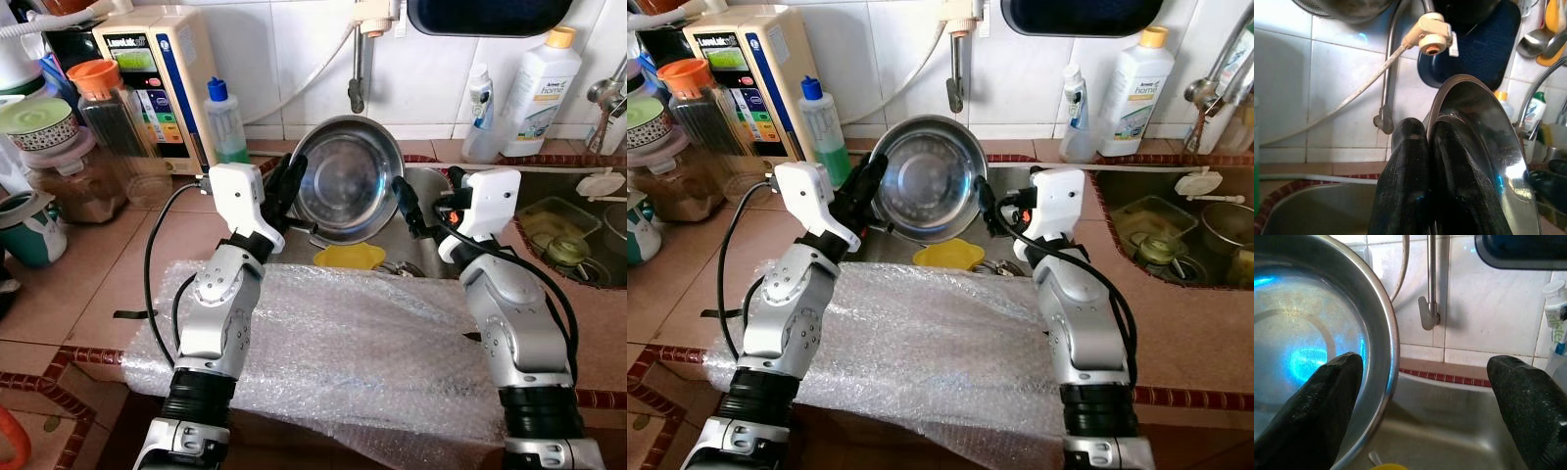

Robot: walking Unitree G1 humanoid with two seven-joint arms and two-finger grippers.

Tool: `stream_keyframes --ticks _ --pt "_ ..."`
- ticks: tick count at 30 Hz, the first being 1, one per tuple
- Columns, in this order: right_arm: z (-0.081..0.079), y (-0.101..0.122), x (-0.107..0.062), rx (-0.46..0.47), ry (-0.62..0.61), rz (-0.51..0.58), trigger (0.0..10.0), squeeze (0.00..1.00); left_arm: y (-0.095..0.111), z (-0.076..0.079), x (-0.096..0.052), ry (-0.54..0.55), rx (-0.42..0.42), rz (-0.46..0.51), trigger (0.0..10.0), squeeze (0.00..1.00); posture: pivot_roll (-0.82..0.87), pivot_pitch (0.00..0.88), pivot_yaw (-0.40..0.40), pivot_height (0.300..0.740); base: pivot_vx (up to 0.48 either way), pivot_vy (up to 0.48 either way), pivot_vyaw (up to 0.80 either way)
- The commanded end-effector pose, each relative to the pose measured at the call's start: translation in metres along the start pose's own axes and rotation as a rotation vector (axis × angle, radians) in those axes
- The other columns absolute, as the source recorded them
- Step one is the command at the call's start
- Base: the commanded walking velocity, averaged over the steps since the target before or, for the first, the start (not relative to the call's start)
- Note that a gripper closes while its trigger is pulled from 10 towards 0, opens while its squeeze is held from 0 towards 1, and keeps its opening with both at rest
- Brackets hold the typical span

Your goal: Kitchen organization

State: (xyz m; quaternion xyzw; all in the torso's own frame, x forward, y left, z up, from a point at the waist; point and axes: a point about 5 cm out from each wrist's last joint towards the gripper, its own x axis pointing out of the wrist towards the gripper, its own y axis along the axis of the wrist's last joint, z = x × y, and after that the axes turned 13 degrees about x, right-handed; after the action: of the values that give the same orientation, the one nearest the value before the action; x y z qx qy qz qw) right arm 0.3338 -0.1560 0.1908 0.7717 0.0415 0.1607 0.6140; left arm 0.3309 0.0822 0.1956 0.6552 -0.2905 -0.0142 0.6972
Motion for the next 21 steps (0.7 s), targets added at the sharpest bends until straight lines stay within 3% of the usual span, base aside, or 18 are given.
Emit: stream_keyframes --ticks 1,9,14,15,16,17,18,20,21 --pt "-0.004 0.004 0.007 -0.008 0.009 0.024 10.0 1.0 0.013 0.003 0.009 -0.035 -0.006 0.049 10.0 0.0 -0.01 0.0 0.12 0.74 0.0 0.0 0.0" --pt "-0.004 0.0 0.013 0.001 -0.004 0.02 10.0 1.0 0.018 0.005 0.014 -0.037 -0.035 0.059 10.0 0.0 0.0 0.0 0.128 0.74 0.0 0.0 0.0" --pt "0.0 -0.002 0.025 0.037 -0.048 0.033 10.0 1.0 0.016 0.005 0.011 -0.045 -0.056 0.049 10.0 0.0 -0.01 0.0 0.132 0.74 0.0 0.0 0.0" --pt "0.0 -0.001 0.029 0.054 -0.054 0.036 10.0 0.91 0.016 0.004 0.011 -0.045 -0.056 0.047 10.0 0.0 0.0 0.0 0.135 0.74 0.0 0.0 0.0" --pt "0.0 -0.001 0.032 0.072 -0.06 0.036 10.0 0.5 0.016 0.004 0.011 -0.044 -0.055 0.046 10.0 0.0 0.0 0.0 0.134 0.74 0.0 0.0 0.0" --pt "0.0 -0.001 0.034 0.079 -0.063 0.037 10.0 0.35 0.016 0.004 0.011 -0.043 -0.055 0.046 10.0 0.0 0.0 0.0 0.133 0.74 0.0 0.0 0.0" --pt "0.001 -0.001 0.035 0.095 -0.066 0.037 10.0 0.0 0.016 0.004 0.011 -0.044 -0.056 0.045 10.0 0.0 0.0 0.0 0.131 0.74 0.0 0.0 0.0" --pt "0.0 -0.001 0.037 0.13 -0.069 0.039 10.0 0.0 0.016 0.004 0.011 -0.043 -0.057 0.045 10.0 0.0 0.01 0.0 0.129 0.74 0.0 0.0 0.0" --pt "-0.001 -0.002 0.039 0.177 -0.059 0.042 0.0 0.0 0.016 0.004 0.011 -0.043 -0.059 0.046 10.0 0.0 0.01 0.0 0.126 0.74 0.0 0.0 0.0"
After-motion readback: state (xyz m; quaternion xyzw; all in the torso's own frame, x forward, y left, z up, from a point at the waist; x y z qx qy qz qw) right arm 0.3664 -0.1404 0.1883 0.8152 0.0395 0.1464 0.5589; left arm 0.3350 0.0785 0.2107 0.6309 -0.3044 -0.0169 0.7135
